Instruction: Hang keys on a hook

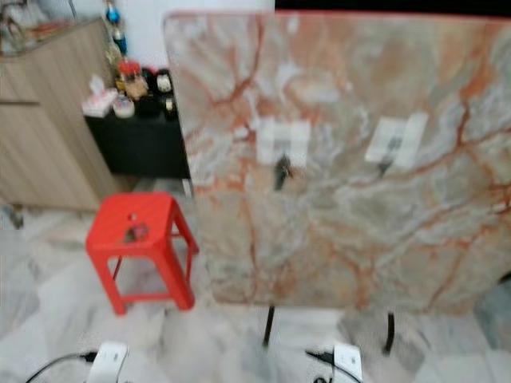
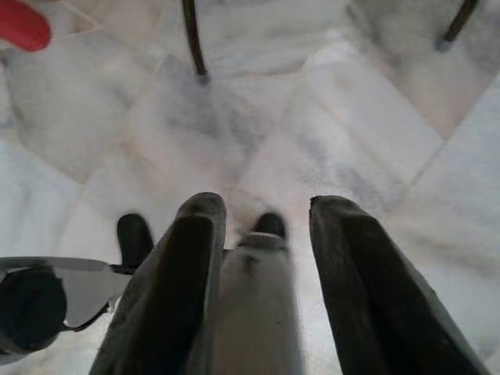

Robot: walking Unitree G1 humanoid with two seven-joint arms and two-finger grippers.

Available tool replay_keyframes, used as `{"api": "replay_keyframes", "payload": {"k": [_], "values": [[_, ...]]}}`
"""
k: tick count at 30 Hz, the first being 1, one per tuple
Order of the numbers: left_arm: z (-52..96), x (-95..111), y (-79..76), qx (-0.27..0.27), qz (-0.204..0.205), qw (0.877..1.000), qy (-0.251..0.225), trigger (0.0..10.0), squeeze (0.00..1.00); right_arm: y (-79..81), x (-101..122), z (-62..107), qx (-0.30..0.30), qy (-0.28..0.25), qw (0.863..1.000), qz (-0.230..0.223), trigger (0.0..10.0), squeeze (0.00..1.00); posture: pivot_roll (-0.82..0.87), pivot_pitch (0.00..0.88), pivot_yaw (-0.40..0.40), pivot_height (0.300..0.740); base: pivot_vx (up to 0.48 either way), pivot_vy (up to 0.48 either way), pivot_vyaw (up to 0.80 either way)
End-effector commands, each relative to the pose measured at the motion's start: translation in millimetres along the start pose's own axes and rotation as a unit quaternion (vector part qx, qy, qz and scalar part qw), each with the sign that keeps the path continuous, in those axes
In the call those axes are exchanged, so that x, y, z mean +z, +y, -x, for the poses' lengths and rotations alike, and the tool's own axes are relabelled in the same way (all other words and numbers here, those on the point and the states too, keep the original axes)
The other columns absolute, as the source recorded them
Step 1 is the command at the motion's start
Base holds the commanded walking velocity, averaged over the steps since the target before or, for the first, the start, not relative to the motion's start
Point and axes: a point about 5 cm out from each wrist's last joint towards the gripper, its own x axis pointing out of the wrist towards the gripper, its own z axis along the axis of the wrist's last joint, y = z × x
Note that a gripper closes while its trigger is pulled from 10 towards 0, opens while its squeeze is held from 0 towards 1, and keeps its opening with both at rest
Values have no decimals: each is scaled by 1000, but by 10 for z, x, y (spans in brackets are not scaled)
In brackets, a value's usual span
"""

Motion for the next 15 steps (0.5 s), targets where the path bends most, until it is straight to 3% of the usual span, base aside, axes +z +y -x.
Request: {"api": "replay_keyframes", "payload": {"k": [1, 15], "values": [[-2, 0, -78, -11, -4, 1000, 2, 10000, 0, -105, -22, 16, -13, 4, 1000, 3, 10000, 0, 17, 0, -1, 740, 0, 424, 0], [-3, 8, -66, -9, 2, 1000, 2, 10000, 0, -96, -17, 14, -13, 4, 1000, 0, 10000, 0, 16, 0, 2, 740, 0, 420, 0]]}}
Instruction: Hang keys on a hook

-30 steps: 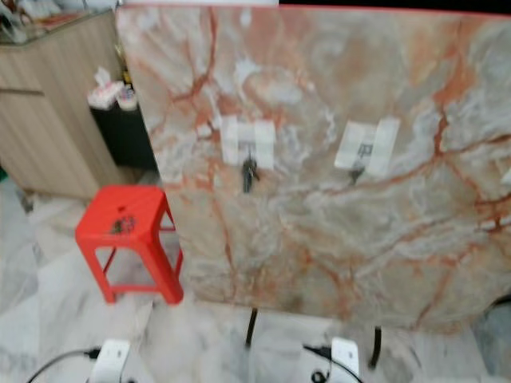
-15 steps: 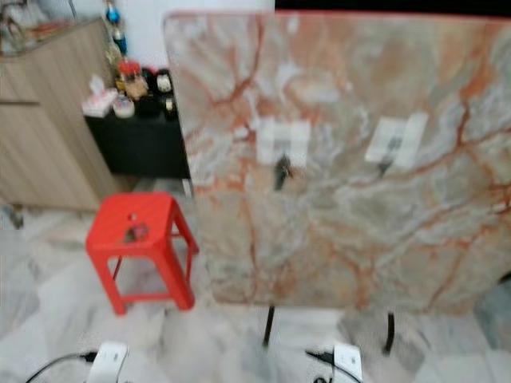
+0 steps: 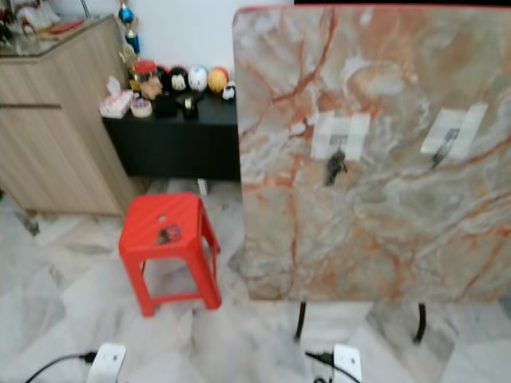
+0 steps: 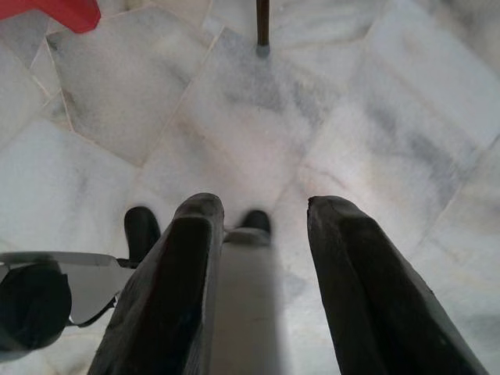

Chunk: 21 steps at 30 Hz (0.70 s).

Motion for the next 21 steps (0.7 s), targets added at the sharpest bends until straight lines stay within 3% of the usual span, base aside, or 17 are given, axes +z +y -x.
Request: {"api": "replay_keyframes", "payload": {"k": [1, 21], "values": [[-4, 20, -59, -8, 0, 1000, 0, 10000, 0, -81, -12, 11, -12, 3, 1000, -1, 10000, 0, 18, 0, 1, 740, 0, 424, 0], [-6, 30, -60, -4, 9, 1000, 0, 10000, 0, -80, 5, 10, -12, 0, 1000, -7, 10000, 0, 22, 0, -5, 740, 0, 415, 0]]}}
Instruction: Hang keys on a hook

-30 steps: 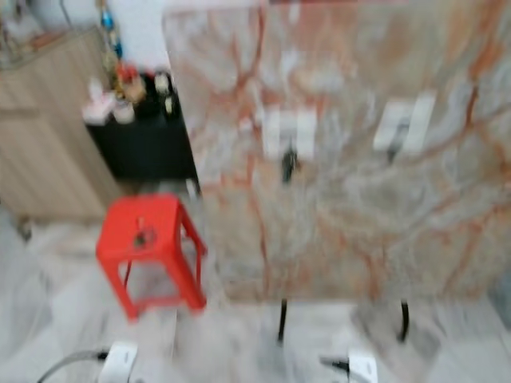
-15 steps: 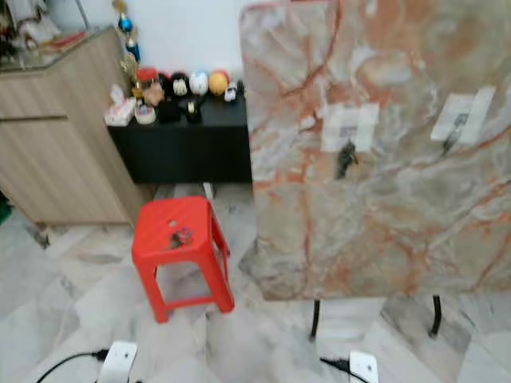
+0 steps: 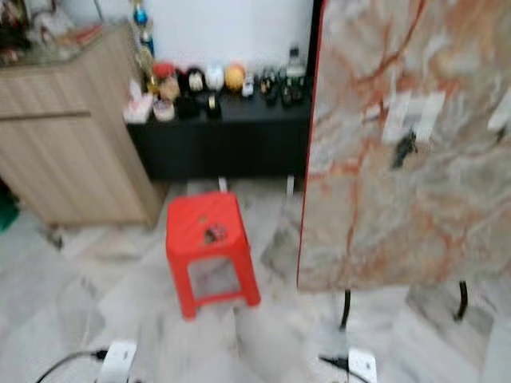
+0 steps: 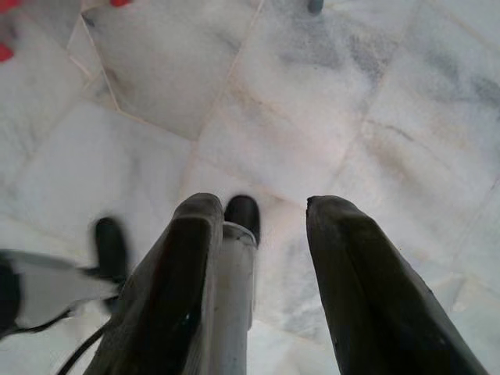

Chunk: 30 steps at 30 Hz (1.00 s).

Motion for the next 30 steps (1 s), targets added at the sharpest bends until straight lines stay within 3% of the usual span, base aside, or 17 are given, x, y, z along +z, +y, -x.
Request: {"api": "replay_keyframes", "payload": {"k": [1, 18, 30], "values": [[7, -51, 79, 11, 1, 1000, 11, 10000, 0, 85, 48, -13, 10, -6, 1000, -5, 10000, 0, 22, 0, -5, 740, 0, 409, 0], [5, -38, 71, 11, 4, 1000, 10, 10000, 0, 84, 68, -13, 11, -8, 1000, -4, 10000, 0, 33, 0, -12, 740, 0, 403, 0], [6, -36, 81, 18, 10, 1000, 4, 10000, 0, 88, 62, -13, 12, -7, 1000, -5, 10000, 0, 37, 0, -9, 740, 0, 0, 0]]}}
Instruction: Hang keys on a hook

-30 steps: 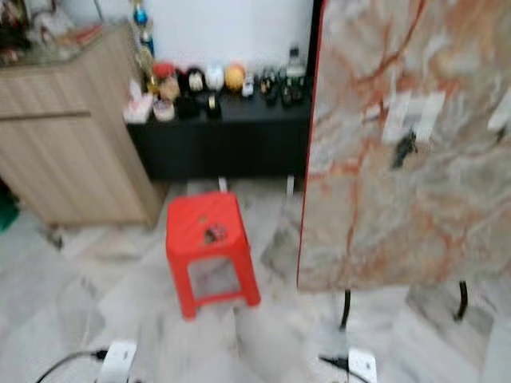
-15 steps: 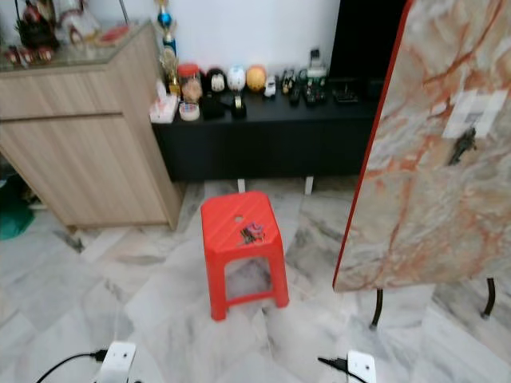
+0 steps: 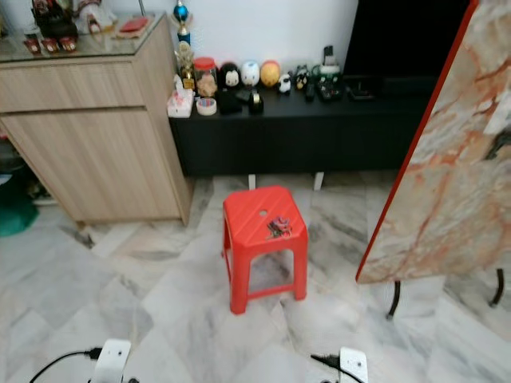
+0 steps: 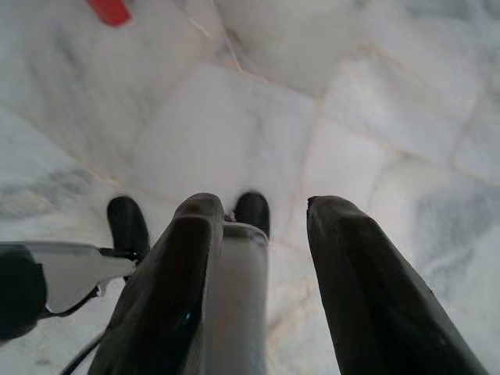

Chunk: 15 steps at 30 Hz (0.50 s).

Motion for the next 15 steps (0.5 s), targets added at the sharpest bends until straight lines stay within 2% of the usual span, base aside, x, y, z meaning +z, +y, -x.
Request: {"api": "replay_keyframes", "payload": {"k": [1, 3, 8, 13, 15], "values": [[1, -14, 2, 1, 4, 1000, 2, 10000, 0, -6, 54, -3, -2, -6, 1000, -4, 10000, 0, 37, 0, -9, 740, 0, 0, 0], [1, -9, -1, -3, 4, 1000, -1, 10000, 0, -4, 55, -3, -2, -7, 1000, -4, 10000, 0, 37, 0, -9, 740, 0, 0, 0], [1, -11, 6, 3, -6, 1000, 2, 10000, 0, -1, 69, -3, 5, -9, 1000, 15, 10000, 0, 38, 0, -9, 740, 305, 0, 0], [1, -10, 8, 4, -8, 1000, 3, 10000, 0, 3, 72, -3, 7, -10, 1000, 17, 10000, 0, 39, 0, -9, 740, 327, 0, 800], [1, -11, 10, 4, -9, 1000, 3, 10000, 0, 5, 69, -3, 8, -9, 1000, 15, 10000, 0, 40, 0, -9, 740, 339, 0, 203]]}}
